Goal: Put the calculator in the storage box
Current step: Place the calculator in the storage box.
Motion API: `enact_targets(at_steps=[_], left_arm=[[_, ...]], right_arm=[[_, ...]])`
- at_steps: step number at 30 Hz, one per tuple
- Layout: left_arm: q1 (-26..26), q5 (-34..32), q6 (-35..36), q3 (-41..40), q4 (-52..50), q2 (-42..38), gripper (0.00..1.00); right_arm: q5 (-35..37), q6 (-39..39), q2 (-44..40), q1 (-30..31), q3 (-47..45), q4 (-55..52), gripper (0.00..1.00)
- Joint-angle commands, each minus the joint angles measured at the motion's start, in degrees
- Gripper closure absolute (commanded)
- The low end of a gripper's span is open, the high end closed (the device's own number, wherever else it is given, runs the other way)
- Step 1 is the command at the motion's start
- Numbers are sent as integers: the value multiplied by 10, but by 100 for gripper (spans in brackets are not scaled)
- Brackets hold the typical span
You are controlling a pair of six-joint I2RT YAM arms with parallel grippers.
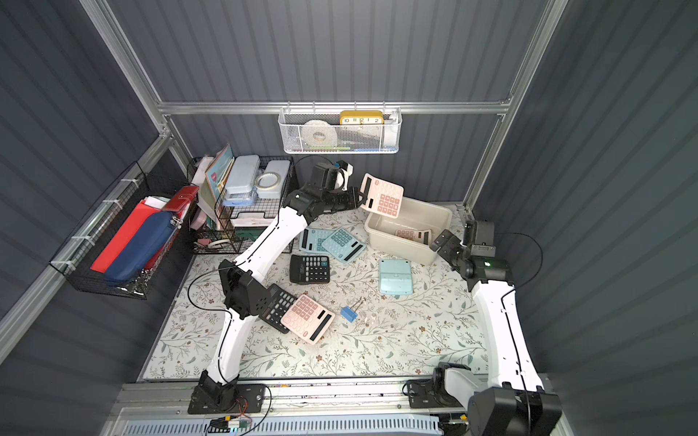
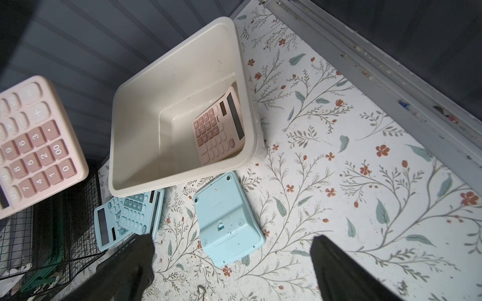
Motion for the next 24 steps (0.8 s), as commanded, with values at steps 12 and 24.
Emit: enact_targets(at_steps=[12,24], left_arm=[[-61,-120,103,57,144,132,100],[-86,-243,168,60,141,185,100]], right_arm=[[61,-45,68,-22,67,-29,1],[58,-60,128,-23,83,-27,1]])
